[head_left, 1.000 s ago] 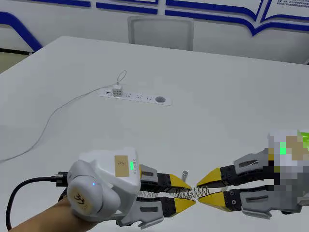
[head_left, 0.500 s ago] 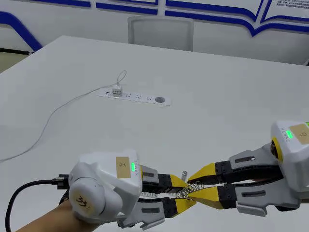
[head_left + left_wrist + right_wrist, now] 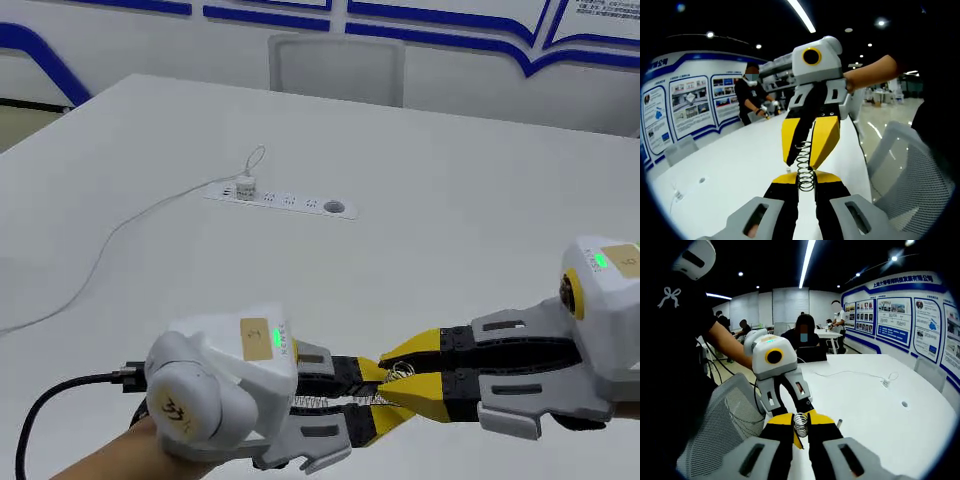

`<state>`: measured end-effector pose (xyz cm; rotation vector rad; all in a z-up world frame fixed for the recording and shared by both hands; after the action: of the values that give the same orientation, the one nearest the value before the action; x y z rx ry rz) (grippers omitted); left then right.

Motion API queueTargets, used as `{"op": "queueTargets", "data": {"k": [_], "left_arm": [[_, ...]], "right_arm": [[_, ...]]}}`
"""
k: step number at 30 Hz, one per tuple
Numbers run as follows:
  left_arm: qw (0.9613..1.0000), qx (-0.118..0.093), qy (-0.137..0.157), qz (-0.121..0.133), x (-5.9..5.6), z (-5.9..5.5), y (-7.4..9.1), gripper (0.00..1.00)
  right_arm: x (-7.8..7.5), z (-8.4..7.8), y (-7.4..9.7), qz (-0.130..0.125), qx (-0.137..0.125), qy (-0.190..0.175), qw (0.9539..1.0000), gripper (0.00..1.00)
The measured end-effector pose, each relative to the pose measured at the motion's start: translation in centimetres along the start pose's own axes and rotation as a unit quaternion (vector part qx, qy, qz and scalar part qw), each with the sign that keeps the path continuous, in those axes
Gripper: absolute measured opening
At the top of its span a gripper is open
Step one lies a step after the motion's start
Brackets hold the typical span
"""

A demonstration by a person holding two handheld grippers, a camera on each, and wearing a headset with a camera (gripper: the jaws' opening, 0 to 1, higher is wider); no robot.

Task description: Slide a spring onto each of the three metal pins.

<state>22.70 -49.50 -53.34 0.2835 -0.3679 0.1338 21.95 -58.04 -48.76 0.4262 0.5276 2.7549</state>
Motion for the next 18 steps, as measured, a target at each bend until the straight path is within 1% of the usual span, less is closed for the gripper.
{"op": "queueTargets", "data": {"k": [4,8,10,11,13,15,18], "left_arm": [[0.9999,0.011,0.003,-0.003,-0.09,-0.25,0.14,0.11],[0.9999,0.008,0.013,0.002,-0.03,-0.26,0.41,0.11],[0.9996,0.005,0.024,0.012,0.12,-0.23,0.50,0.12],[0.9992,0.004,0.035,0.019,0.31,-0.27,0.58,0.13],[0.9990,0.009,0.035,0.025,0.53,-0.43,0.67,0.15],[0.9989,0.011,0.036,0.028,0.59,-0.55,0.76,0.17],[0.9987,0.010,0.042,0.026,0.47,-0.63,0.97,0.20]], "right_arm": [[0.03,-0.08,-0.41,-0.003,0.006,0.006,1.0000,0.10],[-0.06,0.15,-0.50,-0.004,0.005,-0.005,1.0000,0.10],[-0.17,0.34,-0.43,-0.005,0.002,-0.011,0.9999,0.10],[-0.20,0.49,-0.39,-0.006,-0.002,-0.013,0.9999,0.10],[-0.22,0.66,-0.35,-0.010,-0.005,-0.010,0.9999,0.10],[-0.28,0.70,-0.32,-0.013,-0.003,-0.007,0.9999,0.10],[-0.38,0.76,-0.23,-0.018,-0.006,-0.006,0.9998,0.10]]}}
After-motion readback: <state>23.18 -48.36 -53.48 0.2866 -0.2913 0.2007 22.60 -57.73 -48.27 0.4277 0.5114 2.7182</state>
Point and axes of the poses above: the centre of the closed fingertips' face, and the gripper's own axes: y roughly backward along the fingers, x roughly to its left, z roughly out of its top, the point moved 7 cm from there along y, roughly backward along the fingers, and after that the axes turned 15 degrees about -y, right-handed, at the moved point
